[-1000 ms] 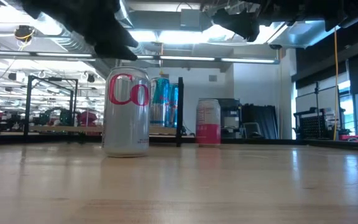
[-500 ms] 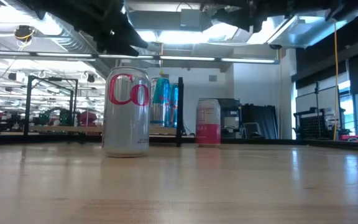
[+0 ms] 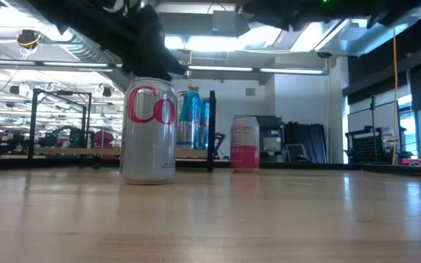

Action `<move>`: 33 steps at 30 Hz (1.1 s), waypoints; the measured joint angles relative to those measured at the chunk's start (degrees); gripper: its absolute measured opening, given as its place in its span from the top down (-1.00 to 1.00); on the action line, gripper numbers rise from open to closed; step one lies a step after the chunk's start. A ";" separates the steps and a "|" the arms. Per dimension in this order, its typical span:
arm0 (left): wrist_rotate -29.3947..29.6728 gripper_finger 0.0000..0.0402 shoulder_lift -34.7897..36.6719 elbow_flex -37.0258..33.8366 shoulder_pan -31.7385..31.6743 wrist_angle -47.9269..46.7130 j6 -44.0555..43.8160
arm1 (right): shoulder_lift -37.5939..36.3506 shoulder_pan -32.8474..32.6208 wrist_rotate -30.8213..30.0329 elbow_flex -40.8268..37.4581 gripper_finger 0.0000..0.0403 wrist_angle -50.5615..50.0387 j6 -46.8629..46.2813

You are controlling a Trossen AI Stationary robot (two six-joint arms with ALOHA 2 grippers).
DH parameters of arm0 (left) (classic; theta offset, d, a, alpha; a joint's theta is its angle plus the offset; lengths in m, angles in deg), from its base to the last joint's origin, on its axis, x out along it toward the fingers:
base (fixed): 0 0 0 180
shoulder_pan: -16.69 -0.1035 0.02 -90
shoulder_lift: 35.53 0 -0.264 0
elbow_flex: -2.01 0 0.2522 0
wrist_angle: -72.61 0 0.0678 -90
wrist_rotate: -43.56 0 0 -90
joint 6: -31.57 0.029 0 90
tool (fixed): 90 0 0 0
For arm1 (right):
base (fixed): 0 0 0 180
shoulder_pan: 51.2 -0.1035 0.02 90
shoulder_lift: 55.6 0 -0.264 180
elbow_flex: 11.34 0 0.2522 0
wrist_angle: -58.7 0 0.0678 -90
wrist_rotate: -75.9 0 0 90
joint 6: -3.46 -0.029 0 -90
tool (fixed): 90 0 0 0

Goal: Place canned beverage on shelf
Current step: Put the red and silver soda can on the shelf aligned with other red and silver soda can

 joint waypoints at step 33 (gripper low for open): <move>2.99 -0.61 -5.40 13.94 25.54 -2.58 -5.94 | 0.74 -16.06 5.63 0.00 -0.91 -10.22 -10.54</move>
